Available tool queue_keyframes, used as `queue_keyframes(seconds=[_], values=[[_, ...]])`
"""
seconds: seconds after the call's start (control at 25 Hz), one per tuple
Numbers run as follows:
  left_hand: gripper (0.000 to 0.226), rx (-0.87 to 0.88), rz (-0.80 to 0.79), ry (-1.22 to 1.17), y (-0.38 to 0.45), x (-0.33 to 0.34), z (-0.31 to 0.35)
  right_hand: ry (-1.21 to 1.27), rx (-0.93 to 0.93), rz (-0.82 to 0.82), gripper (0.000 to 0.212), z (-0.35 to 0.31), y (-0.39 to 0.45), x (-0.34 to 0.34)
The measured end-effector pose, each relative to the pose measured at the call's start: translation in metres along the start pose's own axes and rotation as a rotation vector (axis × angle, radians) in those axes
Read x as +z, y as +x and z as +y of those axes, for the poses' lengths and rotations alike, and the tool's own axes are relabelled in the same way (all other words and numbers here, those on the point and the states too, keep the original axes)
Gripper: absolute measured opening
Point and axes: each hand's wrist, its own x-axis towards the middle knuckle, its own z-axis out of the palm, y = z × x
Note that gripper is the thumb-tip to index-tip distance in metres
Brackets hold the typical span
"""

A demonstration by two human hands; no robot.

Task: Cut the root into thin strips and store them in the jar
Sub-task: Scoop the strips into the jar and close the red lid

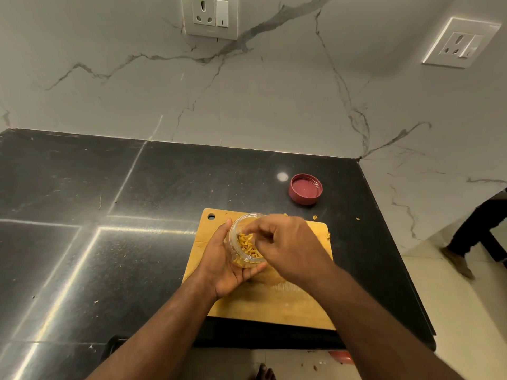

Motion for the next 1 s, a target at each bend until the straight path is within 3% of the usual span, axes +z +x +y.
queue_keyframes(seconds=[0.08,0.12,0.24,0.28,0.36,0.44,0.56,0.68,0.84,0.92,1.0], values=[[0.066,0.003,0.014,-0.008,0.002,0.001,0.001,-0.044,-0.102,0.226,0.016,-0.003,0.006,-0.008],[0.066,0.003,0.019,-0.016,0.003,0.0,0.001,-0.054,-0.102,0.257,0.016,-0.005,0.008,-0.01],[0.065,0.015,0.017,-0.019,0.003,0.004,0.002,-0.1,0.064,-0.101,0.032,-0.007,0.015,-0.011],[0.066,0.015,0.021,-0.02,0.004,0.006,0.003,-0.064,0.089,-0.136,0.033,-0.002,0.022,-0.015],[0.069,0.01,0.041,-0.036,0.004,0.006,0.006,0.076,0.127,0.019,0.033,0.021,0.045,-0.032],[0.07,0.003,0.051,-0.053,0.004,0.006,0.007,0.018,0.288,0.142,0.045,0.068,0.074,-0.048],[0.068,0.014,0.084,-0.065,0.004,0.008,0.006,-0.269,0.543,0.082,0.079,0.137,0.112,-0.048],[0.067,0.031,0.103,-0.075,0.005,0.01,0.006,-0.375,0.618,-0.022,0.111,0.171,0.135,-0.033],[0.067,0.047,0.131,-0.08,0.006,0.007,0.007,-0.474,0.592,-0.033,0.11,0.179,0.142,-0.024],[0.067,0.049,0.139,-0.091,0.006,0.005,0.008,-0.281,0.554,0.008,0.103,0.171,0.14,-0.027],[0.069,0.055,0.14,-0.101,0.006,0.003,0.01,0.329,0.559,0.067,0.094,0.152,0.131,-0.034]])
